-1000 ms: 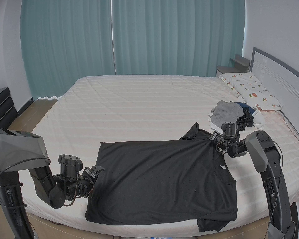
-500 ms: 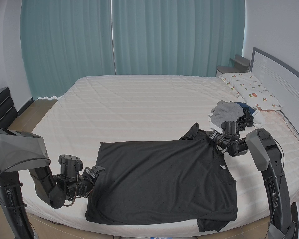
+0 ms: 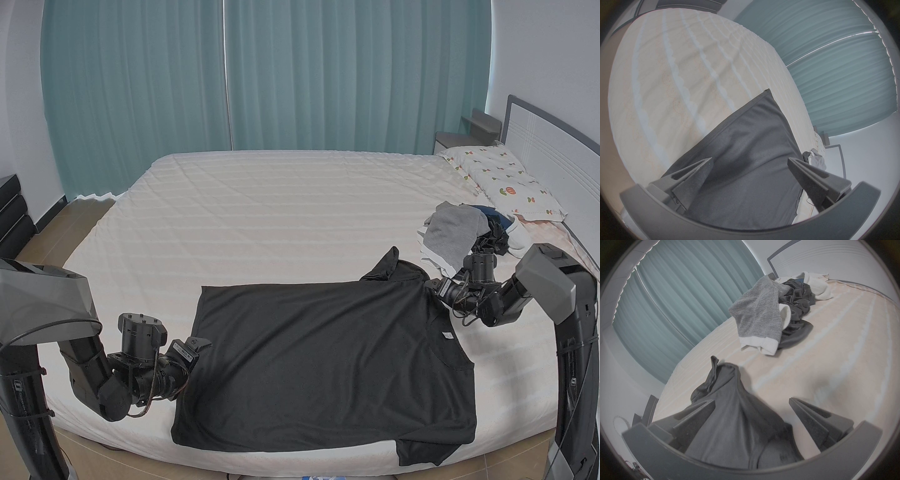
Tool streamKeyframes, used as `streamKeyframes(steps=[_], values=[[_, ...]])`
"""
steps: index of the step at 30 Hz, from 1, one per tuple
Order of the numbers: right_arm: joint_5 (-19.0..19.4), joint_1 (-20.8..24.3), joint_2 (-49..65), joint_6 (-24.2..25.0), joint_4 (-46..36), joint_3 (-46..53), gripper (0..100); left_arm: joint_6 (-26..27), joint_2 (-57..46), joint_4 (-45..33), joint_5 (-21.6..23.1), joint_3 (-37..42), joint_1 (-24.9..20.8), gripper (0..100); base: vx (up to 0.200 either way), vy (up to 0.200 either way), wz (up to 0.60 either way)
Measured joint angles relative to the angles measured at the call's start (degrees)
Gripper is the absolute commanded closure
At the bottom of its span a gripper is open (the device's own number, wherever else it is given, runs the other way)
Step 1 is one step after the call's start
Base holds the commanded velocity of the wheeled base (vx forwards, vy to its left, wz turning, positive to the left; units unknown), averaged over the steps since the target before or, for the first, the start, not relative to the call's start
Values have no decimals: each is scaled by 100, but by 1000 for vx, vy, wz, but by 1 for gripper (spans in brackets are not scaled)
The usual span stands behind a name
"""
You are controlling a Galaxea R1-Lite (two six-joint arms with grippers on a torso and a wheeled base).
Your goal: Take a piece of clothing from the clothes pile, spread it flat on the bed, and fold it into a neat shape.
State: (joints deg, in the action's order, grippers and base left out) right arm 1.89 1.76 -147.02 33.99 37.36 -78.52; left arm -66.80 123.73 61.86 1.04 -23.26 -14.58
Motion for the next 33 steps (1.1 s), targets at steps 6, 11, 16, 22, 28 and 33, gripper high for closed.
streamKeyframes(steps=[6, 11, 16, 22, 28, 33], values=[[293, -20, 881, -29, 596, 1677, 0, 11, -44, 5, 5, 91, -68, 0, -200, 0, 0], [497, -41, 1618, -24, 1095, 3095, 0, 46, -133, 0, 7, 218, -121, 0, -200, 0, 0], [713, -72, 2249, -11, 1814, 4559, 0, 278, -234, -5, 9, 394, -149, 0, -160, 0, 0], [1198, -107, 2734, 165, 3067, 6188, 0, 758, -304, -44, 11, 664, -162, 0, 0, 0, 0], [1634, -173, 2918, 466, 4218, 7272, 0, 1229, -107, -30, -38, 868, -157, 0, 0, 0, 0], [1796, -208, 2756, 586, 4704, 7641, 0, 1308, 134, -30, -295, 913, -187, 0, 0, 0, 0]])
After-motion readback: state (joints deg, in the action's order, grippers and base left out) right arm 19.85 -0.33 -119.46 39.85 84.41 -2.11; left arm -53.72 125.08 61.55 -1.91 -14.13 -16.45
